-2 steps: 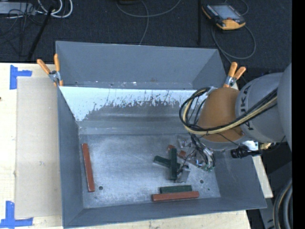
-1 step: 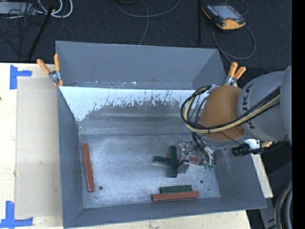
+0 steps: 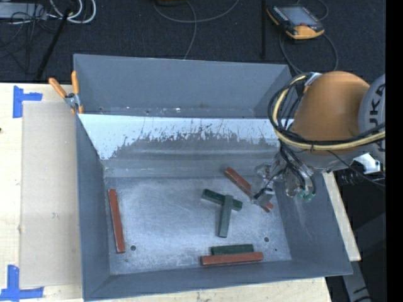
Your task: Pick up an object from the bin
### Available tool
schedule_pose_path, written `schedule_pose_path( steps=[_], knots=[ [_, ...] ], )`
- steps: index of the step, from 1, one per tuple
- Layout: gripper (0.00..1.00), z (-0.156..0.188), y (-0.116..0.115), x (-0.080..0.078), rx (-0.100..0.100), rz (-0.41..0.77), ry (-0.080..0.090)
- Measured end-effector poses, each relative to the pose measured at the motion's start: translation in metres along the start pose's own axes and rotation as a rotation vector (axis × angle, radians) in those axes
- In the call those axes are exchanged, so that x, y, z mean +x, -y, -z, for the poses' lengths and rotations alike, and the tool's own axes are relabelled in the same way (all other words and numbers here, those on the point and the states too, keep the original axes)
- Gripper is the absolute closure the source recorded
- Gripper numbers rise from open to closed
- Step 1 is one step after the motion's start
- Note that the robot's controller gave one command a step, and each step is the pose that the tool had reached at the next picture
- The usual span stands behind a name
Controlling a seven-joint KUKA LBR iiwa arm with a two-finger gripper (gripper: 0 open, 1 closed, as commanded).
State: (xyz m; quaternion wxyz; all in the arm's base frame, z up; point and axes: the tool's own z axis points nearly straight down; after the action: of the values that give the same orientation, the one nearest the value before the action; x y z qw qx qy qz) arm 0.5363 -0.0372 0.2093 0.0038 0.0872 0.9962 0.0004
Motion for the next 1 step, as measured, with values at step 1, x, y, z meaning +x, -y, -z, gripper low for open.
schedule_pose_path(
  steps=[1],
  knots=[
    [0.0,-0.0047,-0.0001,0.001,0.002,0.002,-0.007]
  ],
)
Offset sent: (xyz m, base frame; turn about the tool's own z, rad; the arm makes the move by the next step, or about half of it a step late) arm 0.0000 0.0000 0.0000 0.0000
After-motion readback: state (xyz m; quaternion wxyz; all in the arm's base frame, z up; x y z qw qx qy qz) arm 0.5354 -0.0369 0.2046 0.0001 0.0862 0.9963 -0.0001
